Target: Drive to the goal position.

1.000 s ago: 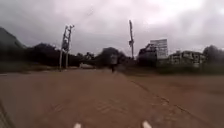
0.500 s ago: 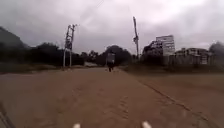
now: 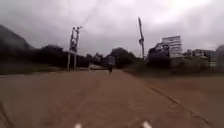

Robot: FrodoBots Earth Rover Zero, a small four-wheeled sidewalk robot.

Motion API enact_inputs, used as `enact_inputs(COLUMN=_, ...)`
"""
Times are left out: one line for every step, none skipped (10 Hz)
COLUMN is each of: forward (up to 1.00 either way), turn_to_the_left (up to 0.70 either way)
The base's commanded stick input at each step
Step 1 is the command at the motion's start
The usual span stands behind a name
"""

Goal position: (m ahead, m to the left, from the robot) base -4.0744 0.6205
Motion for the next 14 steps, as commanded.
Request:
enact_inputs(forward=0.70, turn_to_the_left=0.13)
enact_inputs(forward=0.70, turn_to_the_left=0.18)
enact_inputs(forward=0.70, turn_to_the_left=0.15)
enact_inputs(forward=0.70, turn_to_the_left=-0.28)
enact_inputs(forward=0.70, turn_to_the_left=-0.30)
enact_inputs(forward=0.70, turn_to_the_left=-0.25)
enact_inputs(forward=0.70, turn_to_the_left=-0.34)
enact_inputs(forward=0.70, turn_to_the_left=-0.35)
enact_inputs(forward=0.70, turn_to_the_left=-0.35)
enact_inputs(forward=0.70, turn_to_the_left=-0.35)
enact_inputs(forward=0.70, turn_to_the_left=-0.30)
enact_inputs(forward=0.70, turn_to_the_left=-0.18)
enact_inputs(forward=0.70, turn_to_the_left=-0.30)
enact_inputs(forward=0.70, turn_to_the_left=-0.09)
